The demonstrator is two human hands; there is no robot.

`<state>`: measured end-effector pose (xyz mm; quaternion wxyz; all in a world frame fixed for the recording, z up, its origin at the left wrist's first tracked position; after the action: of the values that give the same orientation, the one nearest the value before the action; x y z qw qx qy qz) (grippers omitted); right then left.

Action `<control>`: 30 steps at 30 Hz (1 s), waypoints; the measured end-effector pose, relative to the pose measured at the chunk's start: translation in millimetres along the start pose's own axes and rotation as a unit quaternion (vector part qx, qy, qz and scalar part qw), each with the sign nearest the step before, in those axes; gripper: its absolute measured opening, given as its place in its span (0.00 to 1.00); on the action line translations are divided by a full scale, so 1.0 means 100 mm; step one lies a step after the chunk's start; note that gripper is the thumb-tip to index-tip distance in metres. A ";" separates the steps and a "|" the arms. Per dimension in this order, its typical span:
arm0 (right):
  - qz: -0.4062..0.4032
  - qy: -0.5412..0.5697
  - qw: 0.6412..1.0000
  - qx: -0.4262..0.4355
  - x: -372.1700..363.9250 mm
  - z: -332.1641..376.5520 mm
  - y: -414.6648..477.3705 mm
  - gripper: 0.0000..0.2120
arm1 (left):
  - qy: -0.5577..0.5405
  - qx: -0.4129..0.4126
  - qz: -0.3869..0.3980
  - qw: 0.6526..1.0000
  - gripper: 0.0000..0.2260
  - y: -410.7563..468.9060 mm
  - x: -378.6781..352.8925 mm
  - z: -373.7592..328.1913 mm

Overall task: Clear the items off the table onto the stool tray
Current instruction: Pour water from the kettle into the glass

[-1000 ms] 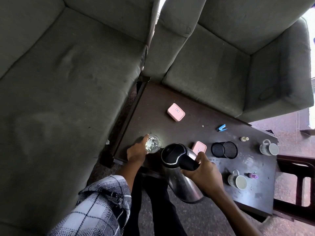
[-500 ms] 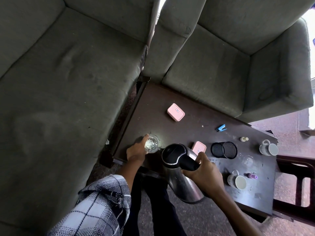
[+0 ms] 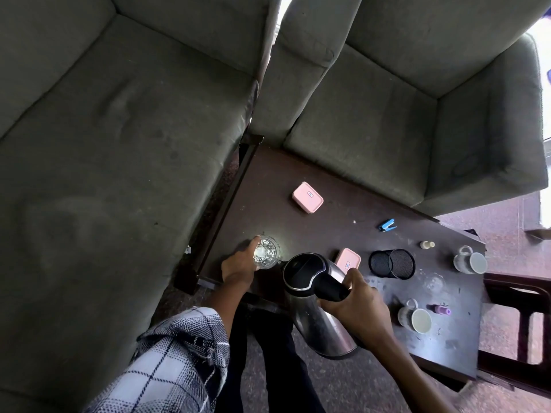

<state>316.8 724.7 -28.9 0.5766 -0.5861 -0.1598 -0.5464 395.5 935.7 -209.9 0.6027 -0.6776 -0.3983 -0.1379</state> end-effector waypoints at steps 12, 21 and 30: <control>-0.002 0.003 1.000 0.004 -0.03 0.01 -0.01 0.24 | 0.003 0.000 -0.011 1.000 0.29 0.02 -0.02 0.01; 0.003 0.005 1.000 0.002 -0.05 0.00 -0.01 0.25 | 0.001 0.003 -0.002 1.000 0.30 0.00 -0.01 0.00; 0.008 0.005 1.000 0.004 -0.07 0.00 -0.01 0.25 | 0.002 -0.001 -0.004 1.000 0.30 -0.01 0.01 -0.01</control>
<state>313.7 728.5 -34.4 0.5840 -0.5823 -0.1548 -0.5440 395.7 935.4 -207.8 0.6021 -0.6763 -0.3999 -0.1419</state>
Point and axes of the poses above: each hand's wrist, its own y-axis towards the middle knuckle, its own x-axis out of the back of the hand, z = x × y, the point moved 9 cm from there along y, towards the middle knuckle, and after that the axes turned 9 degrees about x, right-handed, at the moved point
